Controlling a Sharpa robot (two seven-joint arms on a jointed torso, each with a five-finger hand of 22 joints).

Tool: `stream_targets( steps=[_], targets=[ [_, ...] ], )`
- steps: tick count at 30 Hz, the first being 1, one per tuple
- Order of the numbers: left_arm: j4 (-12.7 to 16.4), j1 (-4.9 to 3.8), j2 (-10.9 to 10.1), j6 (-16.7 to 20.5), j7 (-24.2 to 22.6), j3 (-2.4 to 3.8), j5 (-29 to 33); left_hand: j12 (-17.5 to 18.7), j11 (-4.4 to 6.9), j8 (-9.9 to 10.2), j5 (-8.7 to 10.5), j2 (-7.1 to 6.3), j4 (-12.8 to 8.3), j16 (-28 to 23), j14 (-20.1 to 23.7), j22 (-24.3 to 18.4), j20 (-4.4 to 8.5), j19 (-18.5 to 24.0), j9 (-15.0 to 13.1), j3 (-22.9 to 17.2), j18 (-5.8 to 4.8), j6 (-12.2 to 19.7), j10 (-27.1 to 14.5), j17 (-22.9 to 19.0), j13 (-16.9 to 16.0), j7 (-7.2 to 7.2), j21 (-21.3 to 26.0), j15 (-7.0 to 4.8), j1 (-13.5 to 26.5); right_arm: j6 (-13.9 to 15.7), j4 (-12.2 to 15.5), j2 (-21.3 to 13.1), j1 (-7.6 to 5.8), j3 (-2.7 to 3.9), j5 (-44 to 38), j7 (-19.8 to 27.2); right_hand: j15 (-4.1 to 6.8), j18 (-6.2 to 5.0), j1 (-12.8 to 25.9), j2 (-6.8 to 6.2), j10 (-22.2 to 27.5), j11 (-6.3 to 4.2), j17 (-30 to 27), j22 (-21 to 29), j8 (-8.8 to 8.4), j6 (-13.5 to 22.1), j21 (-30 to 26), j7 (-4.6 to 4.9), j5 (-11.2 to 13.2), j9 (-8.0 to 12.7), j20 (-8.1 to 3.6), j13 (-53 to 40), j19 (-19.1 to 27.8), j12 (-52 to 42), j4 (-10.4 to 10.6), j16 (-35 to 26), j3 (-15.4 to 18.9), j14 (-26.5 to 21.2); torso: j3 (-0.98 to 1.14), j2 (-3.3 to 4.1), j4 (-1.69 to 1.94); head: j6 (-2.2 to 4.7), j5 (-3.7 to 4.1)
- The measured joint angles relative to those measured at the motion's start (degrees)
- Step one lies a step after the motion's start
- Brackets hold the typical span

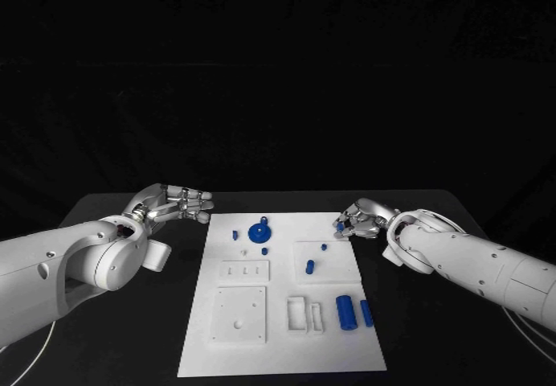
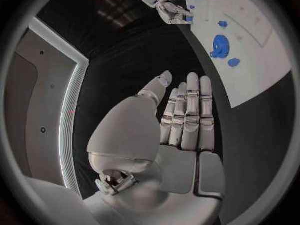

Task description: Assemble the parts on the task board

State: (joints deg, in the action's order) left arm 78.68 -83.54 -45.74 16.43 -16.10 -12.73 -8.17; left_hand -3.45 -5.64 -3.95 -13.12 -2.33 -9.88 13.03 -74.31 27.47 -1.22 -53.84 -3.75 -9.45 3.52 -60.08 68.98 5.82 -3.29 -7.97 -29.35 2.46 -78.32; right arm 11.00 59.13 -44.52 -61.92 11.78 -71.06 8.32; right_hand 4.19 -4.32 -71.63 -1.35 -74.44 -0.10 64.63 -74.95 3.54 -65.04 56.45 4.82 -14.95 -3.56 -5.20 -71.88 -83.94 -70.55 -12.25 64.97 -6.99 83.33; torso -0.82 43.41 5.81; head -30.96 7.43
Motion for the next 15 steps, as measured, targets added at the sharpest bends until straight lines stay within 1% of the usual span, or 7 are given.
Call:
stream_targets(
  steps=[1,3,4,5,7,10,15],
  targets=[
    [0.0,0.0,0.0,0.0,0.01,0.0,0.0,0.0,0.0,0.0,0.0,0.0,0.0,0.0,0.0,0.05,0.0,0.0,0.0,0.0,-0.01,0.0,0.0,0.0,0.0,0.0,0.0,0.0,0.0,0.03,-0.04,-0.02,0.0,0.01,0.0,-0.01,0.0,0.0,0.0,0.0,0.0,0.0,0.0,0.0,0.0,0.0,0.0,0.0,-0.22,0.0,0.0,0.0,0.0,0.0,0.0,0.0,0.0,0.0,0.02,0.0,0.0,-0.02,0.01],
    [-0.01,0.0,0.0,-0.01,0.02,0.0,-0.01,0.0,0.0,0.0,0.0,0.0,0.0,0.0,0.0,0.06,0.0,0.0,0.0,0.0,0.0,0.0,0.0,0.0,0.0,0.0,0.0,0.0,0.0,0.05,-0.08,-0.02,0.0,0.02,0.0,-0.01,0.0,0.0,0.33,-0.43,0.0,0.0,0.0,0.0,0.0,0.39,0.0,0.39,-0.95,0.0,0.0,0.05,0.0,0.0,0.22,0.0,0.96,0.0,0.02,0.0,-0.01,-0.04,0.03],
    [-0.01,0.0,0.0,-0.01,0.02,0.0,-0.01,0.0,0.0,0.0,0.0,0.0,0.0,0.0,0.0,0.06,0.0,0.0,0.0,0.0,0.0,0.0,0.0,0.0,0.0,0.0,0.0,0.0,0.0,0.05,-0.09,-0.02,0.0,0.02,0.0,-0.01,0.0,0.0,0.41,-1.11,0.0,0.0,0.0,0.0,0.0,1.02,0.0,0.59,-1.53,0.0,0.0,0.12,0.0,0.0,0.59,0.0,2.19,0.0,0.02,0.0,-0.03,-0.04,0.06],
    [-0.01,0.0,0.0,-0.02,0.03,0.0,-0.01,0.0,0.0,0.0,0.0,0.0,0.0,0.0,0.0,0.06,0.0,0.0,0.0,0.0,0.0,0.0,0.0,0.0,0.0,0.0,0.0,0.0,0.0,0.06,-0.09,-0.02,0.0,0.02,0.0,-0.02,0.0,0.0,0.1,-1.41,0.01,0.0,0.0,0.0,0.0,1.51,0.0,0.63,-1.76,0.0,0.0,0.18,0.0,0.0,1.1,0.0,3.57,0.0,0.02,0.0,-0.03,-0.03,0.09],
    [0.0,0.0,0.02,-0.02,0.03,0.0,-0.02,0.0,0.0,0.0,0.0,0.0,0.0,0.0,0.0,0.06,0.0,0.0,0.0,0.0,0.0,0.0,0.0,0.0,0.0,0.0,0.0,0.0,0.0,0.05,-0.09,-0.01,0.0,0.01,0.0,-0.02,-0.15,0.0,-0.94,-2.06,0.36,0.33,-0.02,0.0,0.0,2.98,0.0,0.84,-1.81,0.0,0.0,0.37,0.0,0.0,2.4,0.0,6.6,-0.15,0.01,0.0,-0.07,0.02,0.12],
    [0.0,0.0,0.06,-0.03,0.04,0.0,-0.02,0.0,0.0,0.0,0.0,0.0,0.0,0.0,0.0,0.06,-0.17,0.17,0.0,0.0,0.0,0.0,0.0,0.0,0.0,0.0,0.0,0.0,0.0,0.05,-0.06,-0.01,0.01,0.01,0.0,-0.02,-0.2,0.0,-2.23,-2.36,0.44,0.41,-0.12,0.01,0.0,4.3,0.0,1.22,-1.59,0.0,0.21,0.46,-0.21,0.0,3.82,-0.01,8.73,-0.21,0.0,0.01,-0.07,-0.04,0.13],
    [0.0,0.0,0.06,-0.03,0.06,0.0,-0.03,0.0,0.0,0.0,0.0,0.0,0.0,0.0,0.0,0.05,-0.21,0.2,0.0,0.0,0.0,0.0,0.0,0.0,0.0,0.0,0.0,0.0,0.0,0.04,-0.02,-0.02,0.03,0.01,0.0,-0.02,-0.2,-0.01,-2.68,-2.49,0.44,0.41,-0.12,0.01,0.0,4.42,0.0,1.33,-1.47,0.0,0.41,0.57,-0.01,0.0,4.68,-0.01,9.59,-0.21,-0.01,0.0,-0.01,-0.13,0.15]
  ],
)
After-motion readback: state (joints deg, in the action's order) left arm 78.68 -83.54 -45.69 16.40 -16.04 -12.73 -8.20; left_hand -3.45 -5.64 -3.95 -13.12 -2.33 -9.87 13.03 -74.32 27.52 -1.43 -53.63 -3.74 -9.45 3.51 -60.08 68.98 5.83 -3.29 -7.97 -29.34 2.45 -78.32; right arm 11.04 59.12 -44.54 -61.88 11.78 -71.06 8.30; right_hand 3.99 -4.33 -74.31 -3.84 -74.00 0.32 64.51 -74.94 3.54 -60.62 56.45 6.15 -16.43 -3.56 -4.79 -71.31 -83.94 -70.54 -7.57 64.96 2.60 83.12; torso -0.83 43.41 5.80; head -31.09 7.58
